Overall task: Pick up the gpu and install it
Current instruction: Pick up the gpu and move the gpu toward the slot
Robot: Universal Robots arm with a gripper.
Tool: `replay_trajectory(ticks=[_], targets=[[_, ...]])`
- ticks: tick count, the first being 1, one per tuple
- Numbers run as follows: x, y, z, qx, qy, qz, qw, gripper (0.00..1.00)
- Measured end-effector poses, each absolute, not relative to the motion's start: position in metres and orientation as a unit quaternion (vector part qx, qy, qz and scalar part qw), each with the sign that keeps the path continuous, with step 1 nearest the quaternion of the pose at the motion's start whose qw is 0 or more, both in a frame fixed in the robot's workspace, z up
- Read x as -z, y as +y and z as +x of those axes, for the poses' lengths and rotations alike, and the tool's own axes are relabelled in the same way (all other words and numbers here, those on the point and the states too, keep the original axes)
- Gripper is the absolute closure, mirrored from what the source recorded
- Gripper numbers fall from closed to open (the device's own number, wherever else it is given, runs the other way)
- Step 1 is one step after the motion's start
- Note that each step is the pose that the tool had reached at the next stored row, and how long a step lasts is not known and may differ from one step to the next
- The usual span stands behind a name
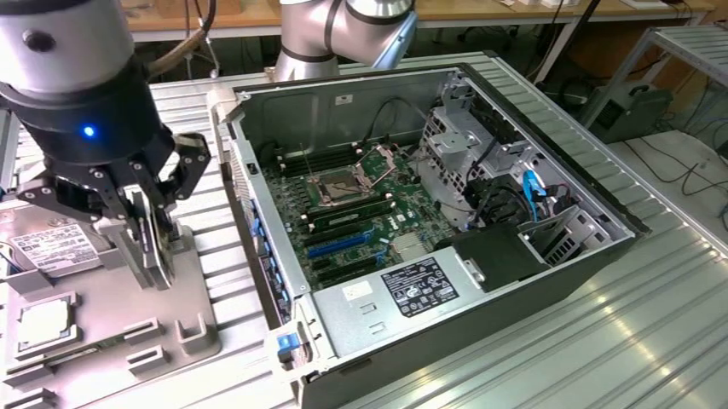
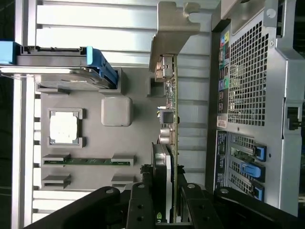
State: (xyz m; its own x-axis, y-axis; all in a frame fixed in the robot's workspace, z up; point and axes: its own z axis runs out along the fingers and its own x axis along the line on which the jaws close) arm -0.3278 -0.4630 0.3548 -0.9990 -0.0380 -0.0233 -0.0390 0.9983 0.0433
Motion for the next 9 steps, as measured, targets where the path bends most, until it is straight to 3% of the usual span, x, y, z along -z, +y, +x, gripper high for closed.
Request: replay_trajectory(ticks=[9], targets=[[-0.396,-0.463,-0.328,-0.022,1.0,-0.019,0.011,0.72]])
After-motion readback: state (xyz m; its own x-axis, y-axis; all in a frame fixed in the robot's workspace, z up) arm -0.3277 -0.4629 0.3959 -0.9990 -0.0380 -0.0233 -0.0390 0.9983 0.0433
